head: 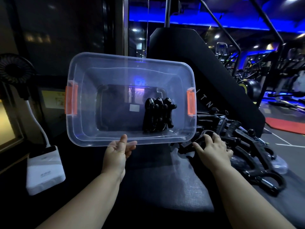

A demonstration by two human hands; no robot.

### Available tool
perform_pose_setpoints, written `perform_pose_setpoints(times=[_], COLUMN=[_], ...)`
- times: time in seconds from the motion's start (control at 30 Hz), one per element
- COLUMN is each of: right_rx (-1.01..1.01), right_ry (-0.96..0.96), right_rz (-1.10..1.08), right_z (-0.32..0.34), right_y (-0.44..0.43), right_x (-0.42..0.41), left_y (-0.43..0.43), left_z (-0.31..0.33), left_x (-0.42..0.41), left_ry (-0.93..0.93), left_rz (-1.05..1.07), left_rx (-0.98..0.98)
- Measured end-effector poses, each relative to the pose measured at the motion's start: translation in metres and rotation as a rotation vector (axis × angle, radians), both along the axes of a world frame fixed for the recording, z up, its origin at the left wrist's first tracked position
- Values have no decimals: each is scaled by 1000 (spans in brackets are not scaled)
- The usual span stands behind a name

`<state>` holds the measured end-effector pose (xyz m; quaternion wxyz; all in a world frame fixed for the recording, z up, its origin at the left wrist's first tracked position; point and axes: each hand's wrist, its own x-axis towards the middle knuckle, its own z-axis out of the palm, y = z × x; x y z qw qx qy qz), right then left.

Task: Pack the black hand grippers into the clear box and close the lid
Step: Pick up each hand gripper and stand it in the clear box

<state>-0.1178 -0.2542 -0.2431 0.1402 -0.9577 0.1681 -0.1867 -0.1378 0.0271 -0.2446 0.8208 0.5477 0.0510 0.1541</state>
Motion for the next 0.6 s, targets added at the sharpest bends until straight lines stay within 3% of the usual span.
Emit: perform_pose_setpoints(times=[0.6], right_rx=[113], right_ry=[34], right_rz=[-115], right_z=[16], right_y=[6], right_x=[-25], left_y=[1], left_z=[-2], left_x=[1], left_ry=[-5], left_rz=[-6], left_rx=[10])
